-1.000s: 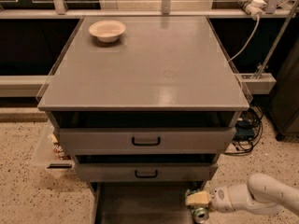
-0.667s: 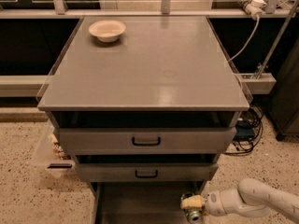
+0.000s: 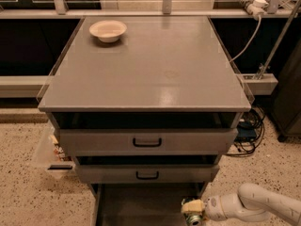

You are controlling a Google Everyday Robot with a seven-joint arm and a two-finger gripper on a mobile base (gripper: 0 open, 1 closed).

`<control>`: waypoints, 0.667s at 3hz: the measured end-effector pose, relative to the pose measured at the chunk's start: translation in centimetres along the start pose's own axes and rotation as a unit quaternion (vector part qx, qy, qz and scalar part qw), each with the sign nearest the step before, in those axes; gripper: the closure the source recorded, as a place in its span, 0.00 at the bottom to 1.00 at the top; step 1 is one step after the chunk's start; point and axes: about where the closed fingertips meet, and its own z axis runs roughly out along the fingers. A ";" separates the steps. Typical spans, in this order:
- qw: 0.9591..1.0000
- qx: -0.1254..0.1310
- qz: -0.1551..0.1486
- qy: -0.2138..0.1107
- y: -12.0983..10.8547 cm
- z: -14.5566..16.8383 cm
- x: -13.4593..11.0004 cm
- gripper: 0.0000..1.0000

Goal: Place green can into bottom drawer

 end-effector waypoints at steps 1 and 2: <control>1.000 -0.005 0.008 0.000 -1.7 3.2 -1.2 1.00; 1.000 0.000 0.019 0.004 -3.4 6.3 -2.2 1.00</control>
Offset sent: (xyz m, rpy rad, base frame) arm 0.0306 0.0444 -0.1048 -0.0090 0.0591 -0.0242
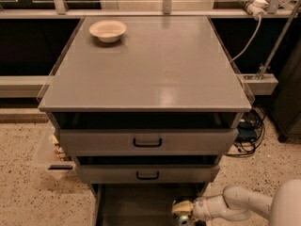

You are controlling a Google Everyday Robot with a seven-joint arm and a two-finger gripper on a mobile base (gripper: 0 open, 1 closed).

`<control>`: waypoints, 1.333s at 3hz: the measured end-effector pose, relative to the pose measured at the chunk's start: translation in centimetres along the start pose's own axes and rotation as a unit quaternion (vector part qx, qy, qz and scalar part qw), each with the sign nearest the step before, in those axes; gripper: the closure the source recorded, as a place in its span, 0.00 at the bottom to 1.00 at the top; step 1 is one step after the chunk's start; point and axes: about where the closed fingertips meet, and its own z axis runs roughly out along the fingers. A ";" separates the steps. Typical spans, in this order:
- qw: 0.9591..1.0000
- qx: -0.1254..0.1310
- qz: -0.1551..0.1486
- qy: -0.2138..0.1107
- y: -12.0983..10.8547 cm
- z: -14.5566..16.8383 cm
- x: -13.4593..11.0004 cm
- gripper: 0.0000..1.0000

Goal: Place green can into bottom drawer

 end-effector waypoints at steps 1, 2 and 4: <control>1.000 0.010 0.009 0.000 -1.3 2.1 -0.8 1.00; 0.999 0.030 0.017 -0.006 -3.0 4.3 -1.8 1.00; 0.999 0.030 0.017 -0.006 -3.1 4.5 -1.8 0.57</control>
Offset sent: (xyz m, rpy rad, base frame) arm 0.0252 0.0210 -0.0837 -0.1143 0.0440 -0.0418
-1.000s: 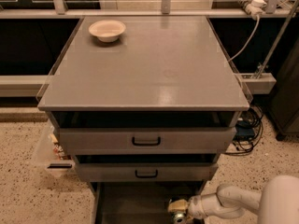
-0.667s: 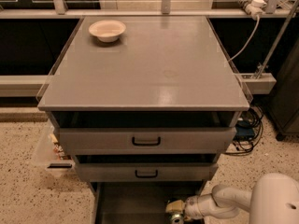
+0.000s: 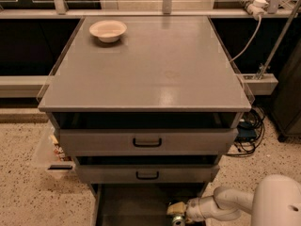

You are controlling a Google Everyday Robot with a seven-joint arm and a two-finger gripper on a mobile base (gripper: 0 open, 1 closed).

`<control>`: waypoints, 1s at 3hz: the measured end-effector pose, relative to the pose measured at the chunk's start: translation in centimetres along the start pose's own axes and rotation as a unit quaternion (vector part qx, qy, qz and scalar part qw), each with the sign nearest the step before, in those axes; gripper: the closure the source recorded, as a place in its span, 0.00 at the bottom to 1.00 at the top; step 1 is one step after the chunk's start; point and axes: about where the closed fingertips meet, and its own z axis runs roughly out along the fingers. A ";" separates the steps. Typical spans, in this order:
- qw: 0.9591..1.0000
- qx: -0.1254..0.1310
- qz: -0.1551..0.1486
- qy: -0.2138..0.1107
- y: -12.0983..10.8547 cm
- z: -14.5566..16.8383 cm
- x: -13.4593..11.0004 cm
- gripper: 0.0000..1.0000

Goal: Place green can into bottom drawer

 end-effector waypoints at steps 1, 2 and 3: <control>1.000 0.000 0.000 0.000 0.0 0.0 0.0 0.34; 1.000 0.000 0.000 0.000 0.0 0.0 0.0 0.10; 1.000 0.000 0.000 0.000 0.0 0.0 0.0 0.00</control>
Offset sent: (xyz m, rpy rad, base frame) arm 0.0000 0.0000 0.0000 0.0000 0.0000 0.0000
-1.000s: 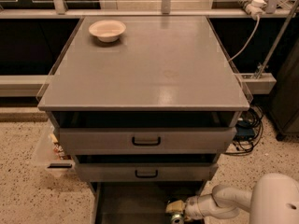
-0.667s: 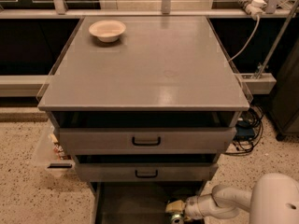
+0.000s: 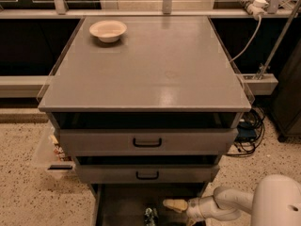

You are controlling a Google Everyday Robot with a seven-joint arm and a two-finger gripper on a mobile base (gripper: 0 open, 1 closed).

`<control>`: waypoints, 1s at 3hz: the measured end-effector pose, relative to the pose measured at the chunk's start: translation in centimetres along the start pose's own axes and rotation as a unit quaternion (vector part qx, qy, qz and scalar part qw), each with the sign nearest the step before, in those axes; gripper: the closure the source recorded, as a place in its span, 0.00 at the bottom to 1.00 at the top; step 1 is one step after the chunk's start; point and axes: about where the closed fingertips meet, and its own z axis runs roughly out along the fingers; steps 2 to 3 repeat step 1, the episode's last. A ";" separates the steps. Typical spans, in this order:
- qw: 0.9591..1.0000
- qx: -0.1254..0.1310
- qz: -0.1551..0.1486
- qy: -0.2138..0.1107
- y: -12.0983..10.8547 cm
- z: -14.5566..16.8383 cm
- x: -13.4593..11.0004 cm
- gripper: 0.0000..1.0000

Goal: Place green can into bottom drawer

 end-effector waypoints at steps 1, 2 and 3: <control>1.000 0.000 0.000 0.000 0.0 0.0 0.0 0.00; 1.000 0.000 0.000 0.000 0.0 0.0 0.0 0.00; 1.000 0.000 0.000 0.000 0.0 0.0 0.0 0.00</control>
Offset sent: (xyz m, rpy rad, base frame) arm 0.0000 0.0000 0.0000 0.0000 0.0000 0.0000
